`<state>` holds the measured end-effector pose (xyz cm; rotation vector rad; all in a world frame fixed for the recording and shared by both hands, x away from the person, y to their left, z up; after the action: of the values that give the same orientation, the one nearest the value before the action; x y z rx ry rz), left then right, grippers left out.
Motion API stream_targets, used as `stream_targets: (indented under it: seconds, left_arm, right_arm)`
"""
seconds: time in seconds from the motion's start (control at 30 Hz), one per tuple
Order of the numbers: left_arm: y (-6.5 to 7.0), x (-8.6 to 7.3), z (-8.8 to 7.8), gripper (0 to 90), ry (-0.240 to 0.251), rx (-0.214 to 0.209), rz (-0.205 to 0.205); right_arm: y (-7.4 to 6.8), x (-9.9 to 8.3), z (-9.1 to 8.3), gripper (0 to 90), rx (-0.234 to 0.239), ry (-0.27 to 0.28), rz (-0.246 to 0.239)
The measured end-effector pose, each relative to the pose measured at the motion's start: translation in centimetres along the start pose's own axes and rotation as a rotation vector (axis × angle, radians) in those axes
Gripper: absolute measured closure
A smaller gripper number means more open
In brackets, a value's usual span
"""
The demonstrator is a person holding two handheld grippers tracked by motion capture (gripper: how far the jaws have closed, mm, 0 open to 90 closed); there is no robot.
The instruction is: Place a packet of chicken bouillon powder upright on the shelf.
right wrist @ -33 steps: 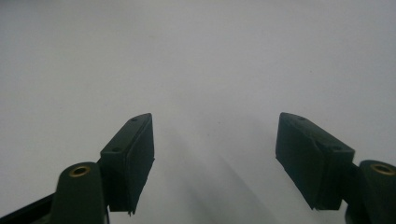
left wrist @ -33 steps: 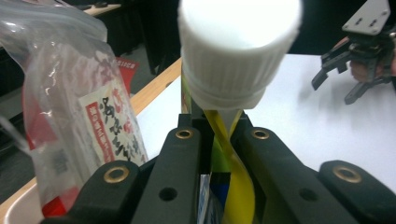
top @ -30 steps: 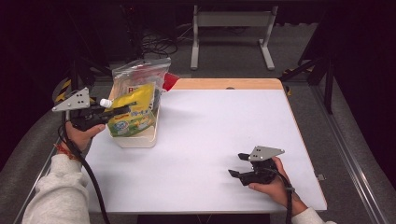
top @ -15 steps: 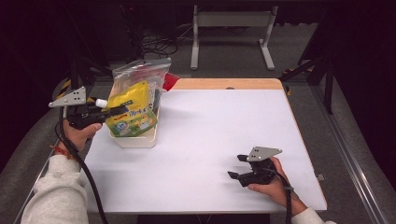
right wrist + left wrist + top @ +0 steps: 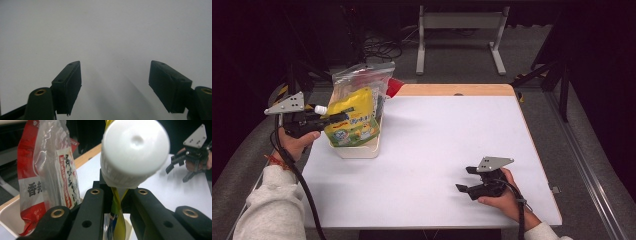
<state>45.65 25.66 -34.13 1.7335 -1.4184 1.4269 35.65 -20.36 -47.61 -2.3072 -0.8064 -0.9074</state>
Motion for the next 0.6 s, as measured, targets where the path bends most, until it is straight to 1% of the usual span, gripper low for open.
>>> stream_targets:
  seconds: [0.1,0.13,0.2,0.23,0.3,0.33,0.37,0.43,0.47,0.5,0.57,0.6]
  left_arm:
    - [0.1,-0.1,0.3,85.1,-0.032,-0.019,-0.003]
    - [0.0,-0.2,0.5,85.1,-0.043,-0.015,-0.005]
    - [-0.1,-0.3,0.6,85.3,-0.050,-0.001,-0.013]
    - [0.0,-0.4,0.7,85.4,-0.055,-0.001,-0.009]
    - [0.0,-0.7,1.0,85.5,-0.092,0.008,-0.004]
    - [0.0,-0.8,1.0,85.5,-0.099,0.014,-0.005]
    - [-0.1,-0.8,1.0,85.4,-0.094,0.021,-0.009]
    - [0.0,-0.7,0.8,85.5,-0.090,0.020,-0.007]
    - [-0.1,-0.5,0.5,85.5,-0.079,0.029,0.000]
    - [0.0,-0.4,0.3,85.2,-0.071,0.035,-0.002]
    - [0.0,-0.1,-0.3,84.8,-0.053,0.036,-0.003]
    - [0.0,-0.1,-0.3,84.7,-0.053,0.036,-0.003]
  right_arm:
    - [-0.1,0.0,0.0,26.2,0.002,-0.005,-0.001]
    - [-0.1,0.0,0.1,26.1,0.004,-0.005,-0.001]
    - [-0.1,0.0,0.1,25.9,0.004,-0.008,-0.002]
    - [-0.1,0.0,0.1,25.8,0.005,-0.008,-0.002]
    - [-0.1,-0.1,0.1,25.7,0.005,-0.009,-0.003]
    - [-0.1,-0.1,0.1,25.7,0.007,-0.010,-0.003]
    - [-0.1,-0.1,0.1,25.7,0.006,-0.010,-0.003]
    - [-0.1,-0.1,0.1,25.7,0.006,-0.011,-0.003]
    - [-0.1,-0.1,0.2,25.7,0.007,-0.012,-0.003]
    - [-0.2,-0.1,0.2,25.6,0.008,-0.012,-0.004]
    - [-0.2,-0.1,0.2,25.6,0.009,-0.014,-0.003]
    - [-0.2,-0.1,0.2,25.6,0.009,-0.014,-0.003]
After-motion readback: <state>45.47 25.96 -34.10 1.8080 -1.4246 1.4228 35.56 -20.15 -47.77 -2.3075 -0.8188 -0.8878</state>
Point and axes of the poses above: each handheld gripper's, and its own axes: z roughly forward along the jaws, x roughly out of its top, y roughly to its right, the point moved 5 cm from there along z, roughly forward along the jaws, and after that the axes turned 14 degrees about z, right-handed, at the moved point
